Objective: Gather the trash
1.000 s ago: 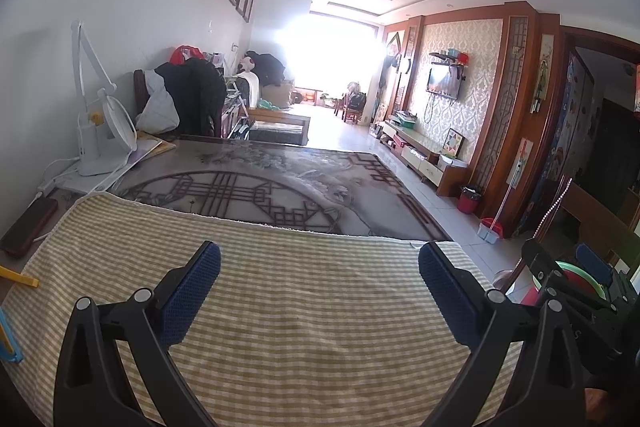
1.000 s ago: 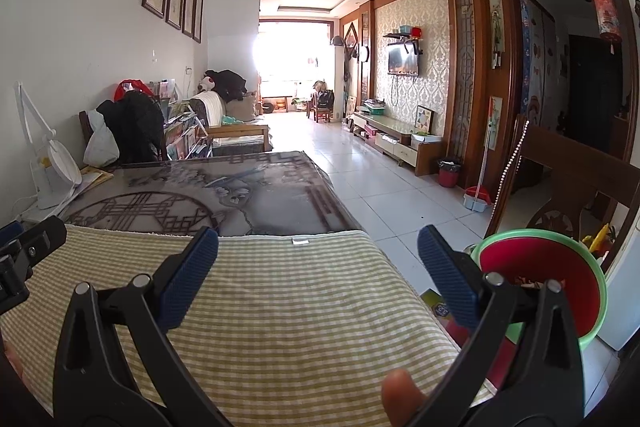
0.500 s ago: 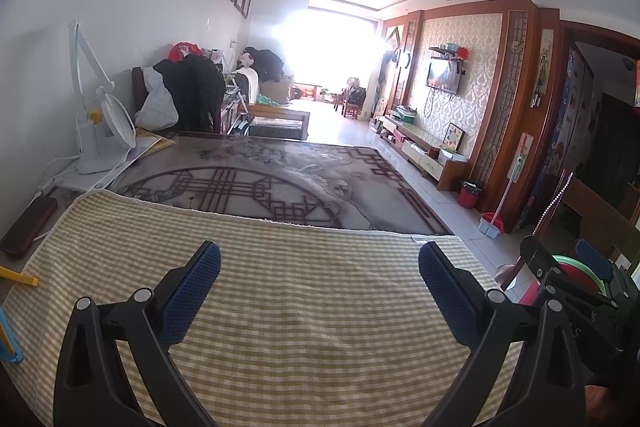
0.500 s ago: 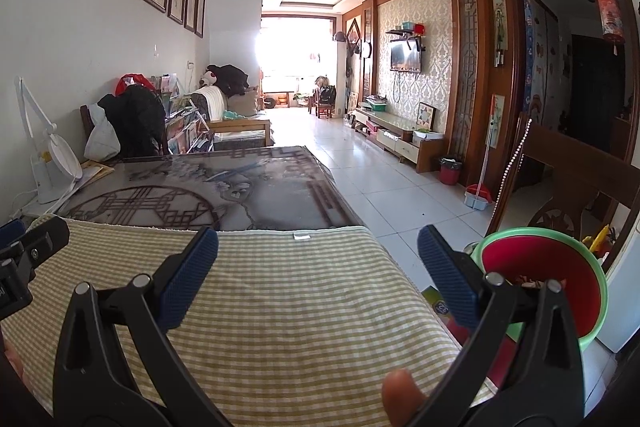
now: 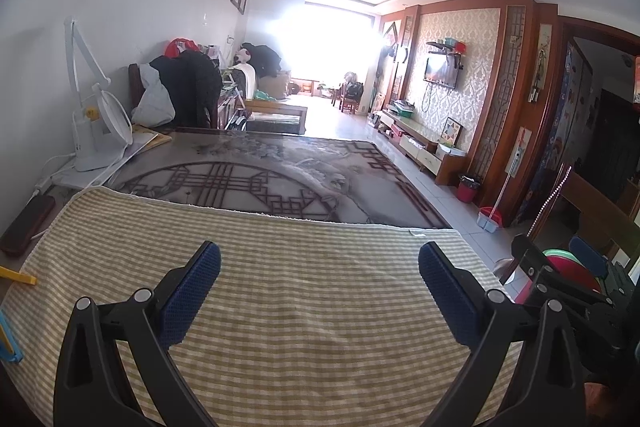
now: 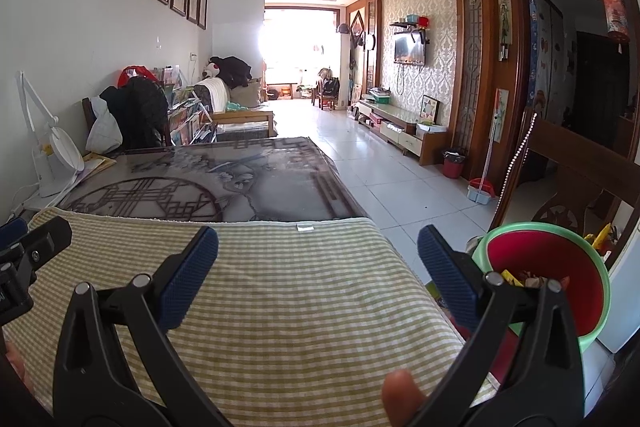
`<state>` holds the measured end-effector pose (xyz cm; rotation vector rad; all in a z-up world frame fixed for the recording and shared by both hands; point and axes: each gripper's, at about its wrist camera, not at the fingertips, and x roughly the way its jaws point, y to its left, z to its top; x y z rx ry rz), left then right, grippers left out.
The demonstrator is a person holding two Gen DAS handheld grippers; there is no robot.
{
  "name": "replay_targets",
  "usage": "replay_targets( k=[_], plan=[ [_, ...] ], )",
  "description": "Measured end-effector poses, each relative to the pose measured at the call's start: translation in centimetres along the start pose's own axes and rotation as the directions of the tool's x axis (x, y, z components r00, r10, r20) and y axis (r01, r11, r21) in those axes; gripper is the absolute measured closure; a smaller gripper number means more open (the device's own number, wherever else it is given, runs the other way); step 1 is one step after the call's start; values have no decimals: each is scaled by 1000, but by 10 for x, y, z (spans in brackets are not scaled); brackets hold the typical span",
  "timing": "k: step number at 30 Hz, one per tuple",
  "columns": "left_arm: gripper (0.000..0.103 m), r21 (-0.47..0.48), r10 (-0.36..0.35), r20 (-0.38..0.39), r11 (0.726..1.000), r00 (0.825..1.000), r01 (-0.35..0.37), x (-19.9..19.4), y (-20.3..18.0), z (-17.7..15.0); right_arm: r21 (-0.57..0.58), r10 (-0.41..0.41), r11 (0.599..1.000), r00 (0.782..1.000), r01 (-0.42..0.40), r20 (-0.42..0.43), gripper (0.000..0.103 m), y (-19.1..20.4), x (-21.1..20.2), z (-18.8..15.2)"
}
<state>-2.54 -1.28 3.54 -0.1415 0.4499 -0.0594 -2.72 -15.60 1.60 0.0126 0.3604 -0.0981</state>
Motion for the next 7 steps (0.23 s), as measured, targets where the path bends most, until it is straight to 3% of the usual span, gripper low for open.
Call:
replay_targets(
  k=[2,4,7],
  plan=[
    [8,6,42,-3,999,999,-42,1,0,2,8,15,1000,1000,-15,-21,5,0,5,0],
    [8,9,34,-36,999,999,-34,5,2,6,5,33,999,997,-32,-68,5,3,19,1],
    [8,-29,48,-63,998,997,-50,9,11,9,28,89,996,976,-85,-199,5,8,53,1]
  ],
)
